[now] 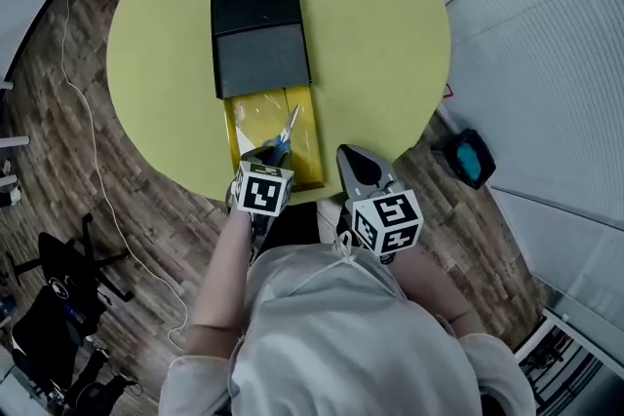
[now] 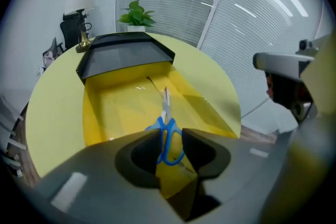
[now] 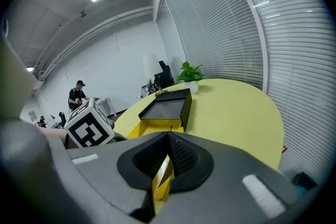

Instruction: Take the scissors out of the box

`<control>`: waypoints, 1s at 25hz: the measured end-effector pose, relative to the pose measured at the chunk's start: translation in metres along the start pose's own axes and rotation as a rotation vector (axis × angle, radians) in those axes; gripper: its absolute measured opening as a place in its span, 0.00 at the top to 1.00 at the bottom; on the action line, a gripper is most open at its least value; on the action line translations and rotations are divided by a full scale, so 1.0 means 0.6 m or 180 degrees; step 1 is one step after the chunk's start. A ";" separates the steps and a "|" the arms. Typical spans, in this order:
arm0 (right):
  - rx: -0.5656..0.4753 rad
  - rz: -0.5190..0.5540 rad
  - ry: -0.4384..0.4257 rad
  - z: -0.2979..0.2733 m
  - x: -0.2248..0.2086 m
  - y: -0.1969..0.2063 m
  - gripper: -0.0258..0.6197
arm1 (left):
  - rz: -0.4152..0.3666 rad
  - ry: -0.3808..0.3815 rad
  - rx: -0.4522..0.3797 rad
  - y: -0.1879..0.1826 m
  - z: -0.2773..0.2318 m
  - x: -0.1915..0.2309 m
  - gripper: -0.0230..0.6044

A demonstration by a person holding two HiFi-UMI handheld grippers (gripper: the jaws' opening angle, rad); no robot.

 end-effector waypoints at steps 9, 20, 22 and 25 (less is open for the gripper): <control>0.0015 -0.0140 0.0162 -0.001 -0.019 0.013 0.96 | -0.0036 -0.0048 0.0195 -0.015 -0.024 0.019 0.76; 0.0072 -0.0283 0.0166 -0.002 -0.041 0.017 0.96 | -0.0436 -0.0106 0.0577 -0.013 -0.045 0.018 0.75; 0.0081 -0.0290 0.0157 -0.005 -0.043 0.017 0.96 | -0.0390 -0.0120 0.0565 -0.013 -0.046 0.020 0.75; 0.0079 -0.0295 0.0159 -0.008 -0.047 0.015 0.96 | -0.0360 -0.0119 0.0581 -0.017 -0.048 0.023 0.78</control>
Point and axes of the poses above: the fingertips, and each gripper's own axes: z backward along the fingers, x to its left, y out of its underside, the point moved 8 cm from there along z, backward along the fingers, and after that the axes turned 11 degrees about y, right-handed, at the moved point
